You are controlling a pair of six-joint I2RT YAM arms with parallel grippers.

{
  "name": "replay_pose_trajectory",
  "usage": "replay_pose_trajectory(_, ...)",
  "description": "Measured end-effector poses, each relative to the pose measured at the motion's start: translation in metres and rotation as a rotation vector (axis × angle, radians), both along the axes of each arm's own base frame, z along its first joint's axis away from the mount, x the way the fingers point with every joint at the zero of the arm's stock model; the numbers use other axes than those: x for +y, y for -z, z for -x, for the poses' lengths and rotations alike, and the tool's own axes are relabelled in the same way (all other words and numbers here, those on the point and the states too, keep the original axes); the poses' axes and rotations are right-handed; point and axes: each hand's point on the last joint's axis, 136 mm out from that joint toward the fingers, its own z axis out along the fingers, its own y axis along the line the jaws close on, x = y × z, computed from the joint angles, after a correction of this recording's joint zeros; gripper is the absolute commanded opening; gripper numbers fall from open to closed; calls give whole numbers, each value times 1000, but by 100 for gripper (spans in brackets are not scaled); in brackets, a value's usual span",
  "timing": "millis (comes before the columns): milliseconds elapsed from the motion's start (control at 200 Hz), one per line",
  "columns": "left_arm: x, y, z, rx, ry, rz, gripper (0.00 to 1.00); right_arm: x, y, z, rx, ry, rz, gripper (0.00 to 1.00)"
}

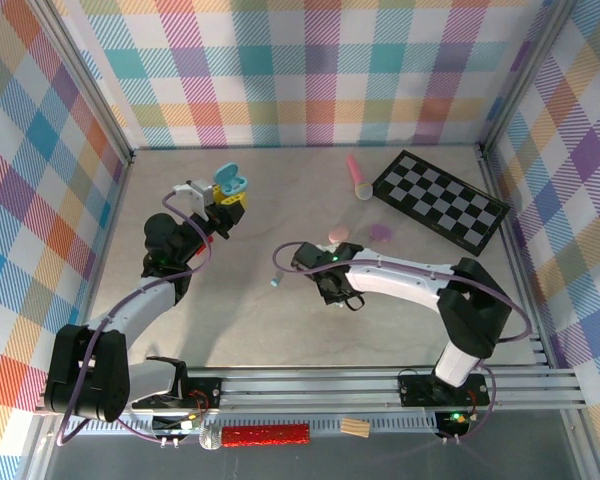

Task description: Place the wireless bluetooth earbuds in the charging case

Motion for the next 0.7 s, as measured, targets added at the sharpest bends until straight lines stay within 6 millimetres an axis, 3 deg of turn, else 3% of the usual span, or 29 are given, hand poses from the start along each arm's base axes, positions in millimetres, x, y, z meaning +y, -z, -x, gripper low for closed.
replay_pose_trajectory(285, 3, 5, -4, 14, -14, -1, 35, 17, 24, -3, -6, 17, 108, 38)
replay_pose_trajectory(700, 3, 11, -7, 29, -12, -3, 35, 15, 51, 3, 55, 17, 175, 35)
